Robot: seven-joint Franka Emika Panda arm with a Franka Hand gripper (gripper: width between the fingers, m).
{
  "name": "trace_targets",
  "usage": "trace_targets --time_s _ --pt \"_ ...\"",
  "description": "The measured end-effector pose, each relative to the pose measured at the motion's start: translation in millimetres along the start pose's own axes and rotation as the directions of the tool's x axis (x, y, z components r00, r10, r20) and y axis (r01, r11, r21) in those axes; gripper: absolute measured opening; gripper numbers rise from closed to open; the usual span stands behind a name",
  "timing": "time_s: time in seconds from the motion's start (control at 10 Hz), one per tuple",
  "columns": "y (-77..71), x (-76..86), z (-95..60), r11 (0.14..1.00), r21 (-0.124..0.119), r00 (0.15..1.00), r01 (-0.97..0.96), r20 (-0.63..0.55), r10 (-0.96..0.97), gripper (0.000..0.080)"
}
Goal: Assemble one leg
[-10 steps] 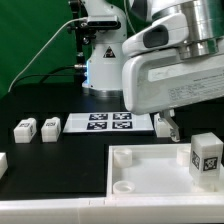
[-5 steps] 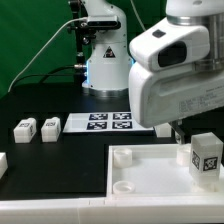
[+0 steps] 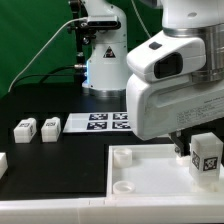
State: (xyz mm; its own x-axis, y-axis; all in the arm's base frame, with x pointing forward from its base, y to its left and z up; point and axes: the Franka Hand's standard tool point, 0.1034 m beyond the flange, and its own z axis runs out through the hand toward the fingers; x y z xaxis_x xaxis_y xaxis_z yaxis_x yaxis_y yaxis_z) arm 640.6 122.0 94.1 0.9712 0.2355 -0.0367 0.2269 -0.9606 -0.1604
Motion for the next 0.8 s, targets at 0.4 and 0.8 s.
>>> trace_targets --time_s 0.4,0.8 --pt "0.7 0.4 -0.1 0.981 0.000 0.981 -0.193 -0.002 0.193 0.0298" --pt "6.0 0.1 -0.5 0.764 0.054 0.761 -0.643 -0.061 0.645 0.0298"
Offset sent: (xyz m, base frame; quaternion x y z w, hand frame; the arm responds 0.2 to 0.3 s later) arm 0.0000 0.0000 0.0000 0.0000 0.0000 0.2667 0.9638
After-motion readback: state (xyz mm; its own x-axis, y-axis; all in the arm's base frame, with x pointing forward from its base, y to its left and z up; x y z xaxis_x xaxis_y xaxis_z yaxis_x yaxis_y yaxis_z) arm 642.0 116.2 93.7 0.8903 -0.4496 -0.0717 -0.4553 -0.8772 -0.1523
